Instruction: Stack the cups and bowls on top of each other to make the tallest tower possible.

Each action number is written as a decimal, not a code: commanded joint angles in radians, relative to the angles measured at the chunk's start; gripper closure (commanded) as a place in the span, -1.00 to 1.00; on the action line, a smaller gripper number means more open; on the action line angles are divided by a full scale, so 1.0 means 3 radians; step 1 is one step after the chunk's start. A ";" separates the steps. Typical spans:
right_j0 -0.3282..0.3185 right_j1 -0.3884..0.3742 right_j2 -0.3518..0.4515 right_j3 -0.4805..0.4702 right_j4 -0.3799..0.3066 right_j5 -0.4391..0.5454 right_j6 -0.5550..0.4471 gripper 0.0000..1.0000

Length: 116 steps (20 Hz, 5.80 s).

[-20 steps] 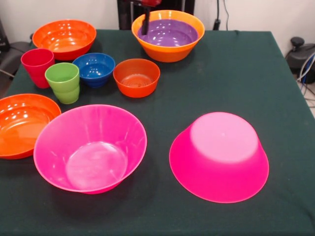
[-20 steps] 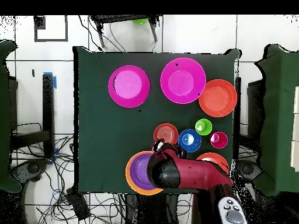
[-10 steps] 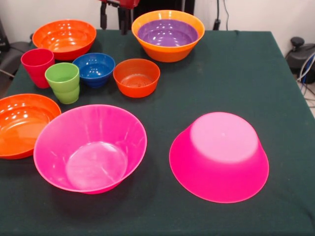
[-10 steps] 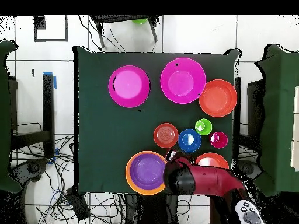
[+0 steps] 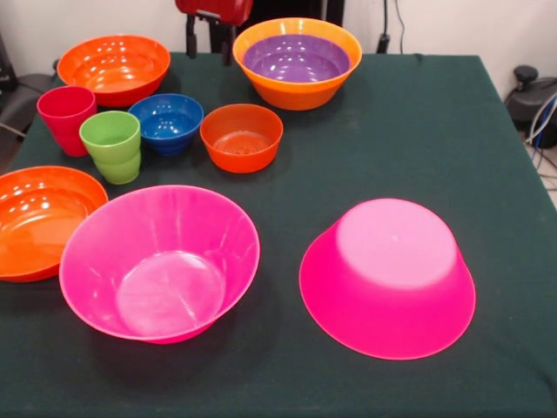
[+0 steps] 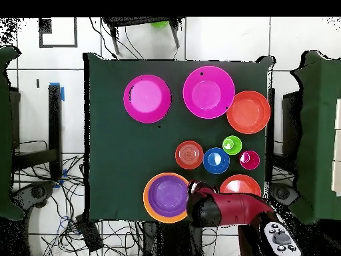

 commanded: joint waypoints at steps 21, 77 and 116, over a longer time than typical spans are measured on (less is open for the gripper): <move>-0.0556 -0.0132 0.0790 0.0053 -0.0367 0.0543 -0.0516 -1.00; -0.0765 0.0338 0.0907 -0.0444 -0.1071 0.0480 -0.0340 -1.00; -0.0849 0.0609 0.0897 -0.0572 -0.1371 0.0454 -0.0195 -1.00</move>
